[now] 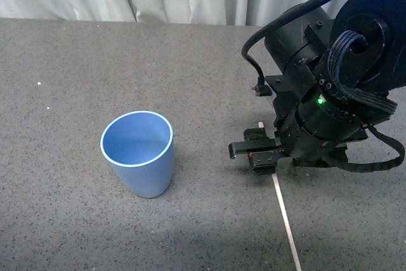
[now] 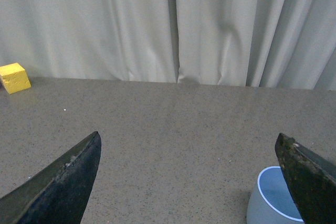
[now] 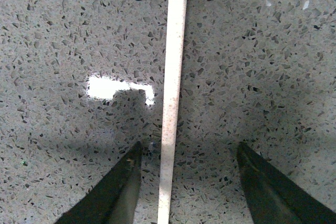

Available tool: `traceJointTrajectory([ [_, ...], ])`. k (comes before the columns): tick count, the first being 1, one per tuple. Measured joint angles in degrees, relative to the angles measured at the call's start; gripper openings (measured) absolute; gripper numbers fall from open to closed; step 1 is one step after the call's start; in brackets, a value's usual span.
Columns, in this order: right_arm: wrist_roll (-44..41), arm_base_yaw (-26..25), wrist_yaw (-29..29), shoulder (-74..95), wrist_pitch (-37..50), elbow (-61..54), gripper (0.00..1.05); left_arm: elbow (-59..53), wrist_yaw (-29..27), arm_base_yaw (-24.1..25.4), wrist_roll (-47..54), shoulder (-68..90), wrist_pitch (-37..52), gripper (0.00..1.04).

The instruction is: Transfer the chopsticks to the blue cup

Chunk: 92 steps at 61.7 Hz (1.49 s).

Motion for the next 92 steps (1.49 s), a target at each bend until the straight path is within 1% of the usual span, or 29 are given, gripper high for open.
traceJointTrajectory([
  [1, 0.0, 0.0, -0.1, 0.0, 0.0, 0.0, 0.42, 0.0, 0.0, 0.0, 0.0, 0.0, 0.0, 0.98],
  [4, 0.0, -0.1, -0.2, 0.0, 0.0, 0.0, 0.37, 0.0, 0.0, 0.0, 0.0, 0.0, 0.0, 0.98],
  [5, 0.0, -0.2, -0.2, 0.0, 0.0, 0.0, 0.30, 0.0, 0.0, 0.0, 0.0, 0.0, 0.0, 0.98],
  [7, 0.1, -0.3, -0.2, 0.0, 0.0, 0.0, 0.26, 0.0, 0.0, 0.0, 0.0, 0.0, 0.0, 0.98],
  [10, 0.1, -0.6, -0.3, 0.0, 0.1, 0.0, 0.16, 0.0, 0.0, 0.0, 0.0, 0.0, 0.0, 0.98],
  [16, 0.2, -1.1, -0.6, -0.4, 0.8, -0.6, 0.02, 0.0, 0.0, 0.0, 0.0, 0.0, 0.0, 0.98],
  [18, 0.2, -1.3, -0.8, -0.6, 1.2, -1.0, 0.00, 0.0, 0.0, 0.0, 0.0, 0.0, 0.0, 0.98],
  [27, 0.0, -2.3, -1.7, -2.3, 4.0, -3.6, 0.01, 0.0, 0.0, 0.0, 0.0, 0.0, 0.0, 0.98],
  [30, -0.9, -2.6, -1.6, -3.5, 6.4, -5.0, 0.01, 0.0, 0.0, 0.0, 0.0, 0.0, 0.0, 0.98],
  [33, -2.6, -2.7, -0.9, -5.4, 10.7, -7.1, 0.01, 0.0, 0.0, 0.0, 0.0, 0.0, 0.0, 0.98],
  [37, -6.2, -2.7, -0.7, -9.2, 19.6, -10.3, 0.01, 0.0, 0.0, 0.0, 0.0, 0.0, 0.0, 0.98],
  [42, -9.1, -2.3, -6.3, -15.5, 32.7, -12.8, 0.01, 0.0, 0.0, 0.0, 0.0, 0.0, 0.0, 0.98],
  [47, -13.3, -0.3, -11.8, -20.9, 45.7, -13.8, 0.01, 0.0, 0.0, 0.0, 0.0, 0.0, 0.0, 0.98],
  [50, -16.5, 1.4, -13.4, -22.2, 50.8, -13.8, 0.01, 0.0, 0.0, 0.0, 0.0, 0.0, 0.0, 0.98],
  [53, -17.4, 3.2, -17.9, -22.5, 54.2, -13.8, 0.01, 0.0, 0.0, 0.0, 0.0, 0.0, 0.0, 0.98],
  [58, -17.8, 5.6, -22.2, -22.1, 55.6, -13.8, 0.01, 0.0, 0.0, 0.0, 0.0, 0.0, 0.0, 0.98],
  [64, -16.5, 7.2, -24.9, -21.7, 56.3, -13.2, 0.01, 0.0, 0.0, 0.0, 0.0, 0.0, 0.0, 0.98],
  [74, -13.0, 9.5, -26.9, -20.7, 57.9, -11.4, 0.01, 0.0, 0.0, 0.0, 0.0, 0.0, 0.0, 0.98],
  [81, -11.6, 10.8, -27.2, -19.1, 58.0, -10.1, 0.01, 0.0, 0.0, 0.0, 0.0, 0.0, 0.0, 0.98],
  [92, -9.6, 11.6, -28.2, -15.4, 58.2, -9.2, 0.01, 0.0, 0.0, 0.0, 0.0, 0.0, 0.0, 0.98],
])
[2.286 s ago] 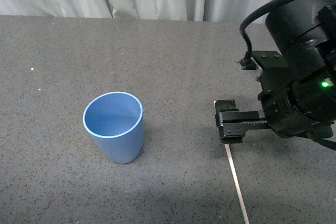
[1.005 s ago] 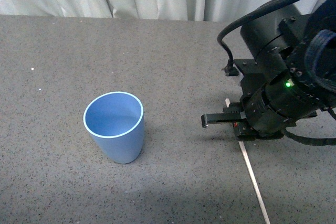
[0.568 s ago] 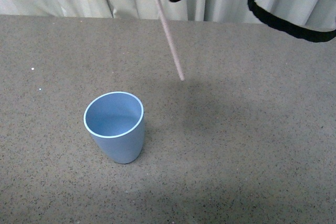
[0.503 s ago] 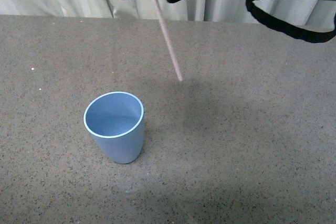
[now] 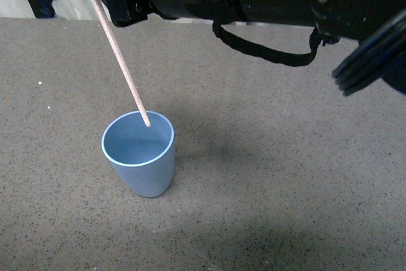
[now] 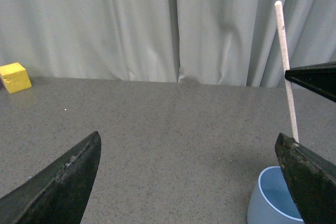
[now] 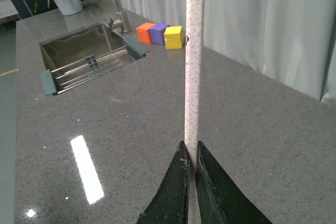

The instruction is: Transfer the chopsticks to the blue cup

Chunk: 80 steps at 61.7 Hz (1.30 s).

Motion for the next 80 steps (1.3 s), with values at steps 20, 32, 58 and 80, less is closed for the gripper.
traceJointTrajectory([
  [20, 1.2, 0.1, 0.8, 3.9, 2.0, -2.6, 0.01, 0.0, 0.0, 0.0, 0.0, 0.0, 0.0, 0.98],
  [32, 0.8, 0.2, 1.0, 4.1, 3.1, -3.6, 0.02, 0.0, 0.0, 0.0, 0.0, 0.0, 0.0, 0.98],
  [58, 4.5, -1.7, -0.5, -1.0, 5.1, -8.6, 0.75, 0.0, 0.0, 0.0, 0.0, 0.0, 0.0, 0.98],
  [80, 2.7, -14.0, 21.6, -19.6, -2.8, -25.3, 0.95, 0.0, 0.0, 0.0, 0.0, 0.0, 0.0, 0.98],
])
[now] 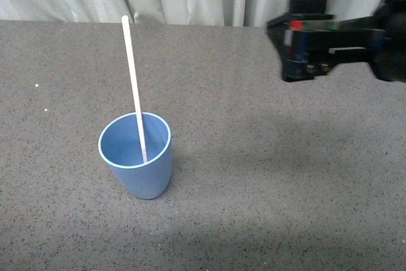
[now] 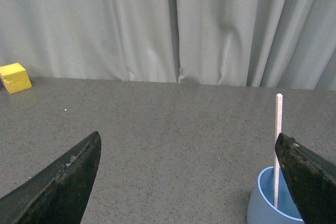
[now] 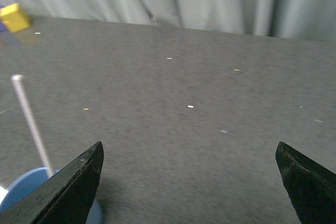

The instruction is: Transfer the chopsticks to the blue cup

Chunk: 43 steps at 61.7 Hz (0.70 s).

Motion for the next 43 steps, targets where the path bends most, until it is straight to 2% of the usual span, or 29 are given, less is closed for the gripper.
traceJointTrajectory([
  [1, -0.1, -0.3, 0.4, -0.6, 0.3, -0.6, 0.95, 0.0, 0.0, 0.0, 0.0, 0.0, 0.0, 0.98],
  [5, -3.1, -1.4, 12.6, -2.2, 12.3, -6.3, 0.86, 0.0, 0.0, 0.0, 0.0, 0.0, 0.0, 0.98],
  [7, -4.2, -2.4, 16.7, -3.4, 17.3, -9.1, 0.80, 0.0, 0.2, 0.0, 0.0, 0.0, 0.0, 0.98],
  [9, -5.0, -3.9, 18.0, -5.6, 20.8, -12.1, 0.75, 0.0, 0.1, 0.0, 0.0, 0.0, 0.0, 0.98],
  [16, -6.5, -8.8, 17.4, -15.5, 21.4, -19.6, 0.55, 0.0, -0.2, 0.0, 0.0, 0.0, 0.0, 0.98],
  [35, -7.6, -14.1, 11.4, -31.5, 11.9, -26.0, 0.00, 0.0, 0.0, 0.0, 0.0, 0.0, 0.0, 0.98],
  [43, -7.6, -15.5, 10.0, -36.9, 7.7, -27.1, 0.01, 0.0, 0.0, 0.0, 0.0, 0.0, 0.0, 0.98],
])
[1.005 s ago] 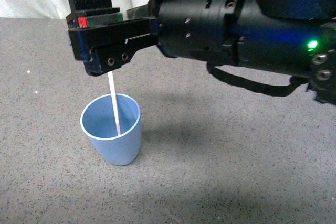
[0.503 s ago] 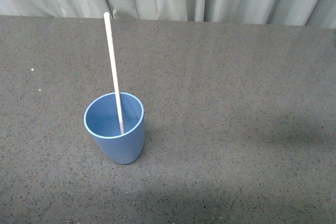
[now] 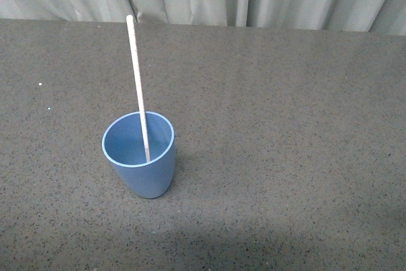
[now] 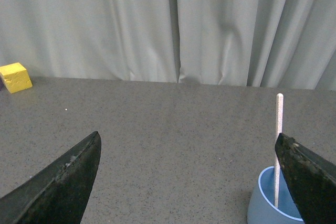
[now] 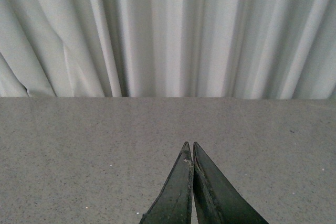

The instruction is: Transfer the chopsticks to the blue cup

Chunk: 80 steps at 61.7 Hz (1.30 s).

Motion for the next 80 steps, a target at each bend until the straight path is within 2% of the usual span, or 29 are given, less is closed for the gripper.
traceJointTrajectory([
  [6, 0.0, -1.2, -0.9, -4.7, -3.9, -1.0, 0.01, 0.0, 0.0, 0.0, 0.0, 0.0, 0.0, 0.98],
  [9, 0.0, -4.1, -5.1, -7.7, -6.4, -1.4, 0.01, 0.0, 0.0, 0.0, 0.0, 0.0, 0.0, 0.98],
  [16, 0.0, -6.2, -5.7, -12.9, -10.8, -1.9, 0.01, 0.0, -0.1, 0.0, 0.0, 0.0, 0.0, 0.98],
  [45, 0.0, -6.4, -6.0, -29.3, -26.0, -2.2, 0.01, 0.0, 0.0, 0.0, 0.0, 0.0, 0.0, 0.98],
  [80, 0.0, -6.4, -6.1, -41.2, -37.6, -2.2, 0.01, 0.0, 0.0, 0.0, 0.0, 0.0, 0.0, 0.98],
])
